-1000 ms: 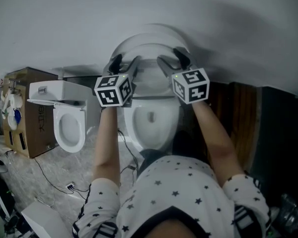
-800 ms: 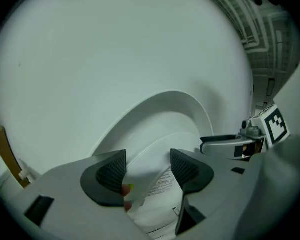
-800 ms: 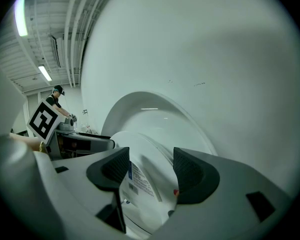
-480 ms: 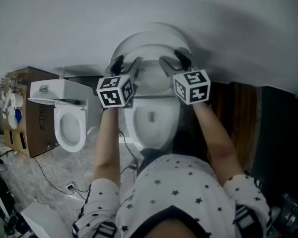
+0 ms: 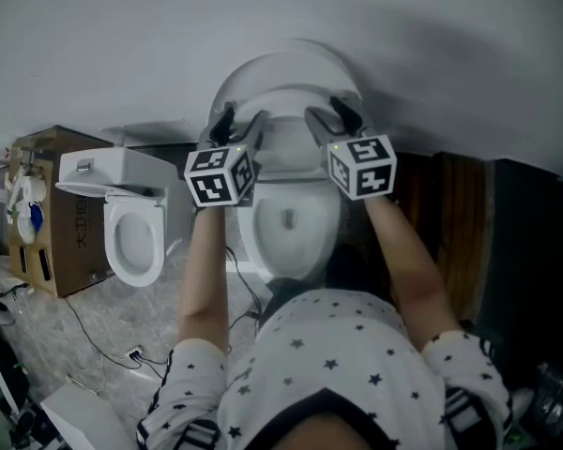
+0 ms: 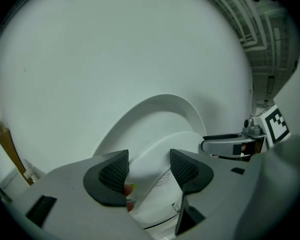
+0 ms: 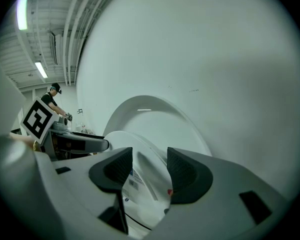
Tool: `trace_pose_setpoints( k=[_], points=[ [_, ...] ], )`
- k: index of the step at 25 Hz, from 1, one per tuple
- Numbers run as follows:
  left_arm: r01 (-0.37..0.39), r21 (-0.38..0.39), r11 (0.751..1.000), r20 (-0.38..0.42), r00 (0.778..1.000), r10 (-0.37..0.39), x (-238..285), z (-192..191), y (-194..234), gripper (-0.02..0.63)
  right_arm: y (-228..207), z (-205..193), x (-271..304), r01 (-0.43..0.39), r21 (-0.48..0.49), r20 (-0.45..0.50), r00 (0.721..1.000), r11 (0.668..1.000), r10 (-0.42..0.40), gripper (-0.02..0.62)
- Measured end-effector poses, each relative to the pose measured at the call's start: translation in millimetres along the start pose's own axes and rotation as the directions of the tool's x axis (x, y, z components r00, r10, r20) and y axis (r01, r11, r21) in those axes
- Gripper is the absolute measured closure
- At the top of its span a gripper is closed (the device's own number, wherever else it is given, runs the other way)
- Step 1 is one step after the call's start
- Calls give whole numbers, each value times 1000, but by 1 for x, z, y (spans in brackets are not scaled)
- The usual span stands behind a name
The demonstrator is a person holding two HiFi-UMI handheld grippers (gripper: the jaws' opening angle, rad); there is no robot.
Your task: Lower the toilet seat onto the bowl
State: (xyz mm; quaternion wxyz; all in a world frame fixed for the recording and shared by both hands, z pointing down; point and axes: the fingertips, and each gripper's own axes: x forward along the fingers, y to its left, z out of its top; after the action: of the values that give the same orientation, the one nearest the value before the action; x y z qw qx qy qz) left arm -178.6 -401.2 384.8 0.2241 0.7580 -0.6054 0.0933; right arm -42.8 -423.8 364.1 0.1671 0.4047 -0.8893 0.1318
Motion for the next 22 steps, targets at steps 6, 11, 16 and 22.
trace_pose_setpoints(
  k=[6,11,16,22],
  points=[
    [-5,3,1000,4,1000,5,-8,-4,-3,345,0,-4,-8,36,-1,11,999,999,-36,408],
    [-7,10,1000,4,1000,7,-15,-8,-7,348,3,-6,-16,46,-16,15,999,999,-46,419],
    [-6,10,1000,7,1000,6,-25,-11,-11,351,9,-9,-26,54,-23,22,998,998,-53,420],
    [-5,14,1000,7,1000,5,-37,-14,-13,351,17,-10,-36,53,-26,23,998,998,-52,420]
  ],
)
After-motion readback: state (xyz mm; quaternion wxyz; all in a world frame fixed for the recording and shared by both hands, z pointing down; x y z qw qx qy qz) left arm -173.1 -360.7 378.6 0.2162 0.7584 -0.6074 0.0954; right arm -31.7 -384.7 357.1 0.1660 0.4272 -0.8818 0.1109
